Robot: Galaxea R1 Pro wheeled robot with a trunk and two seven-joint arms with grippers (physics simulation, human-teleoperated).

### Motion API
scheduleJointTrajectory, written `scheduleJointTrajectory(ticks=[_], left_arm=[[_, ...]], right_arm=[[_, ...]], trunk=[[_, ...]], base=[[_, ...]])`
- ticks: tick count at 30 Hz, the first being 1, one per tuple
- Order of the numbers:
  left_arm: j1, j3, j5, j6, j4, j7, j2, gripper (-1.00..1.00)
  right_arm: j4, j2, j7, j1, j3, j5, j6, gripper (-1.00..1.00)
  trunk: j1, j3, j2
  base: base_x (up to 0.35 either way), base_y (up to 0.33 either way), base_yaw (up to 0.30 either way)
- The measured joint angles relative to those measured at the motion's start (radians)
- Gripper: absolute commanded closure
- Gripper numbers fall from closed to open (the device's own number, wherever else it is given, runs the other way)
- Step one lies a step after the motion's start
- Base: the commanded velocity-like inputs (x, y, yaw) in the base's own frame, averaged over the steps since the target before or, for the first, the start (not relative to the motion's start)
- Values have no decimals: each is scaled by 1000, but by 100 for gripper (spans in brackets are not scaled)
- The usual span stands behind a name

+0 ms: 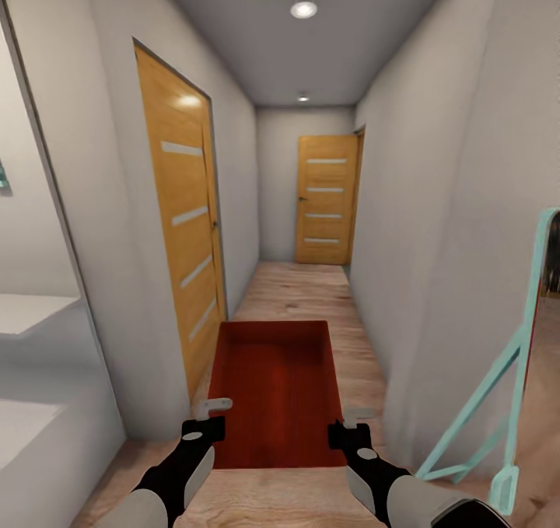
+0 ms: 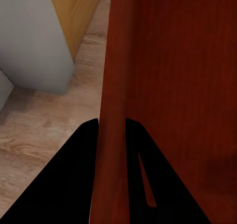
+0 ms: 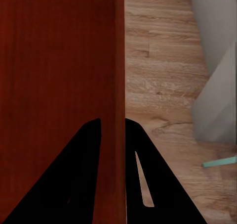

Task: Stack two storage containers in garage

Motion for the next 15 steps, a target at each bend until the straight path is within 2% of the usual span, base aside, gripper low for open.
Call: scheduleJointTrajectory(ticks=[12, 15], left_arm=[[0, -1, 1, 0, 0, 0, 1, 100], [0, 0, 0, 0, 0, 0, 0, 100]], right_arm=[[0, 0, -1, 0, 0, 0, 0, 100], [0, 0, 0, 0, 1, -1, 0, 100]], trunk=[[0, 0, 0], [0, 0, 0]], base=[[300, 179, -279], [315, 101, -156]])
